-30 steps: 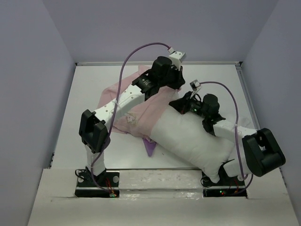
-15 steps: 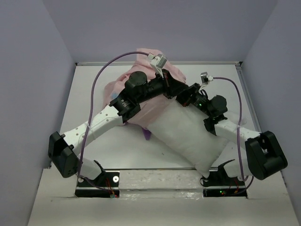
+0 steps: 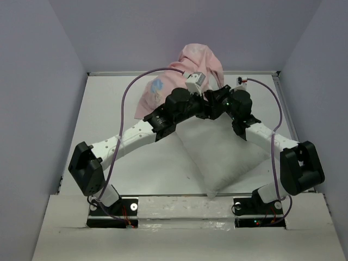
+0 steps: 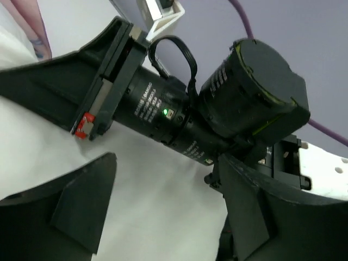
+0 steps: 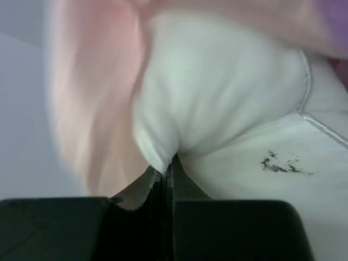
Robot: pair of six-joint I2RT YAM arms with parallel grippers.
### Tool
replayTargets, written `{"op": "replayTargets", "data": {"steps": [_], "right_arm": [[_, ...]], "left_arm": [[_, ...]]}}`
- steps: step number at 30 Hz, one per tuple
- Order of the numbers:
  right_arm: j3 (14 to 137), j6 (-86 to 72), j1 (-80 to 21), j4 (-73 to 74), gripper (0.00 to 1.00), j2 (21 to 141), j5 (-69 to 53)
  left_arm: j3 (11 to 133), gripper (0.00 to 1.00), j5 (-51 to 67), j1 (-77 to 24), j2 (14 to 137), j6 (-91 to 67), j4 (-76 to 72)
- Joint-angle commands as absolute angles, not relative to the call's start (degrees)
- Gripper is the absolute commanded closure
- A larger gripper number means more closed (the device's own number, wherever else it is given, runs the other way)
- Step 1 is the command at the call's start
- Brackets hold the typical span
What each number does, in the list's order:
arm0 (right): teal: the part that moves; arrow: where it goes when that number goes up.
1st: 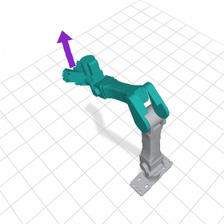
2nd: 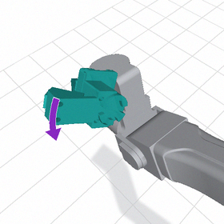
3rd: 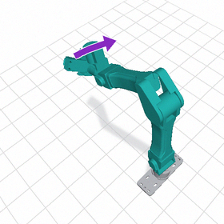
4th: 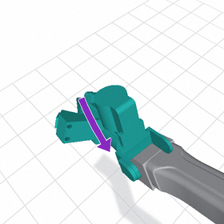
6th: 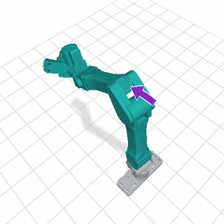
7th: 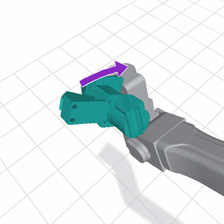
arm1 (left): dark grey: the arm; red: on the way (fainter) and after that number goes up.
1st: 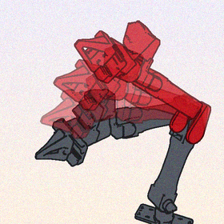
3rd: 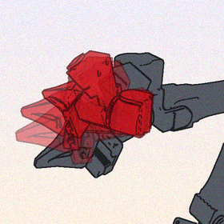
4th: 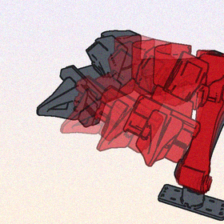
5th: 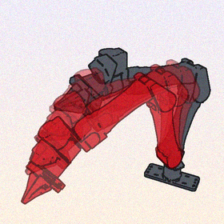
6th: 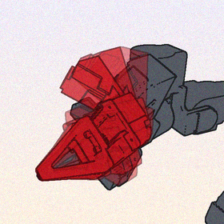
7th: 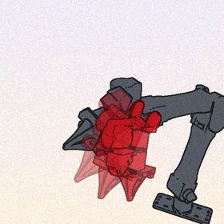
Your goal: Put the pillow into the pillowcase
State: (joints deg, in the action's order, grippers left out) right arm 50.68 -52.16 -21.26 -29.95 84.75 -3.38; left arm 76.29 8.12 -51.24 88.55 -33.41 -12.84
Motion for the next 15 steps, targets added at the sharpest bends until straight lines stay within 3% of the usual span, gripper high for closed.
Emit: {"op": "replayTargets", "data": {"steps": [1, 2, 3, 4, 9, 12, 15], "right_arm": [[60.18, -48.87, -16.97, -19.45, 1.0, 84.63, 0.54], [60.99, -48.43, -15.92, -16.47, 0.97, 85.68, -0.86], [61.61, -47.64, -14.08, -15.65, 0.88, 85.87, -2.1], [62.83, -45.03, -13.28, -11.64, 0.69, 86.13, -3.68], [66.44, -32.11, -12.66, -1.97, 0.31, 82.45, -2.55], [65.66, -26.75, -13.35, 1.91, 0.27, 77.79, -5.71], [67.49, -19.81, -19.39, 9.11, 0.27, 75.68, -3.97]], "left_arm": [[82.8, 0.08, 1.68, -53.0, 86.67, -26.46, -5.63], [81.66, 0.06, 0.36, -53.0, 85.44, -26.02, -5.71], [79.82, 0.05, -3.04, -53.0, 83.95, -25.75, -6.32], [74.41, 0.05, -7.6, -52.82, 80.37, -26.01, -6.85], [48.15, 0.13, -11.08, -45.72, 67.7, -33.3, -14.22], [38.45, 0.21, -9.49, -40.26, 66.27, -35.77, -16.43], [34.29, 0.21, -8.88, -36.66, 69.67, -35.77, -20.11]]}}
